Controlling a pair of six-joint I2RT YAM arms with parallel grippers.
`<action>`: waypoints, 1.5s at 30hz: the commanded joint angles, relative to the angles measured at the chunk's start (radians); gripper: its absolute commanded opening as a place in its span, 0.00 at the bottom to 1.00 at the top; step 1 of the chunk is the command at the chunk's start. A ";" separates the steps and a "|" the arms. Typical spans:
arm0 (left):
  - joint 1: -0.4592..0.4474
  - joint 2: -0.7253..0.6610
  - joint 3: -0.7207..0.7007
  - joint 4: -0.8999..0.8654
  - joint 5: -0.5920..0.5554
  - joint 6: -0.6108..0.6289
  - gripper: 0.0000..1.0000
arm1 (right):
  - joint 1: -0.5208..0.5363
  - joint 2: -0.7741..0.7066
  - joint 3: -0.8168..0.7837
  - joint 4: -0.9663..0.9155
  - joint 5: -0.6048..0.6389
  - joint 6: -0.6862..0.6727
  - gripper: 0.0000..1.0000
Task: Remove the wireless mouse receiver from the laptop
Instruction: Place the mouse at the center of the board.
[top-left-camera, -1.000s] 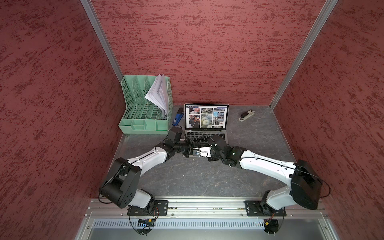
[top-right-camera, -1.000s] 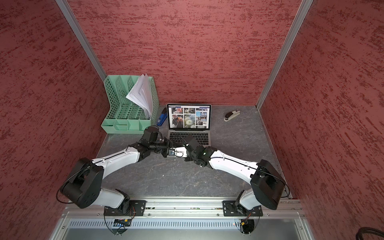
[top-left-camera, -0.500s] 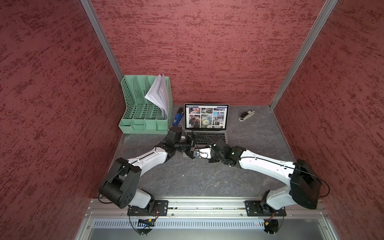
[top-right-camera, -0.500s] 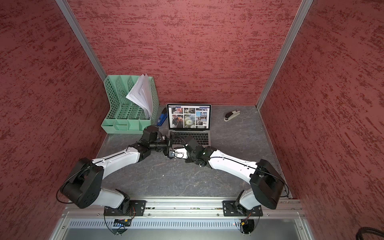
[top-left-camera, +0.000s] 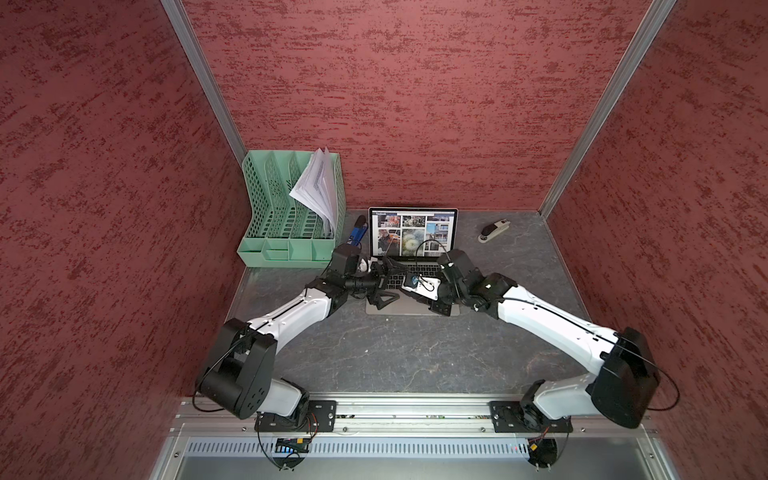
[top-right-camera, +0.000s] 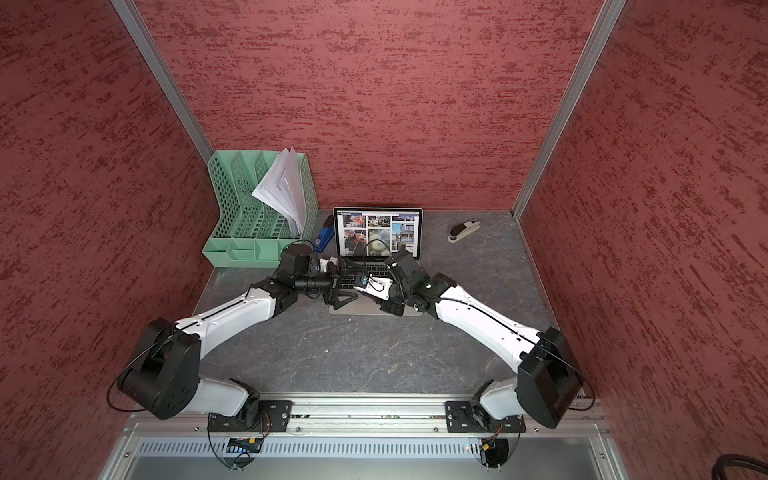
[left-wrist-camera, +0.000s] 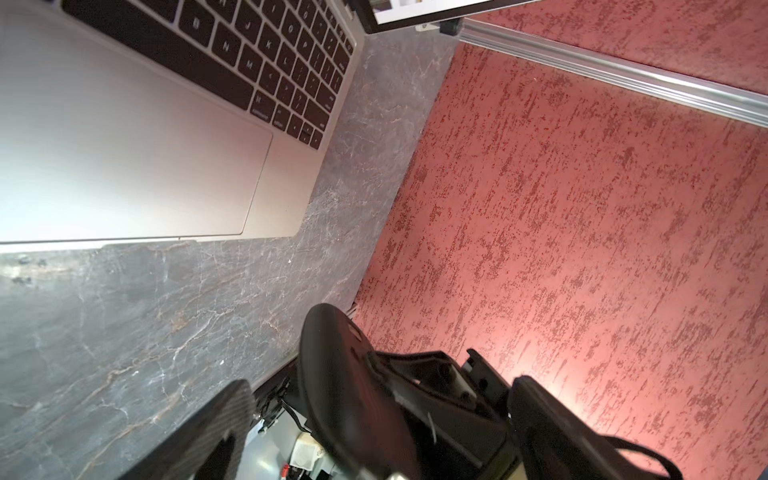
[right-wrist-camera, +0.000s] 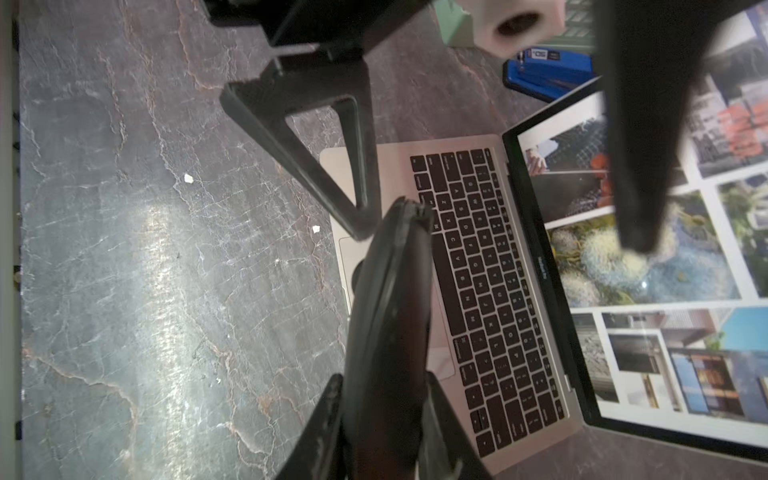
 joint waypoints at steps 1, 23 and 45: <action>0.030 -0.047 0.023 -0.036 0.001 0.133 1.00 | -0.031 -0.030 -0.004 -0.043 -0.120 0.094 0.00; 0.097 -0.207 0.160 -0.301 -0.104 0.594 1.00 | -0.641 0.026 -0.121 0.099 -0.651 0.806 0.00; 0.118 -0.151 0.201 -0.320 -0.101 0.627 1.00 | -0.813 0.449 0.021 -0.208 -0.649 0.535 0.00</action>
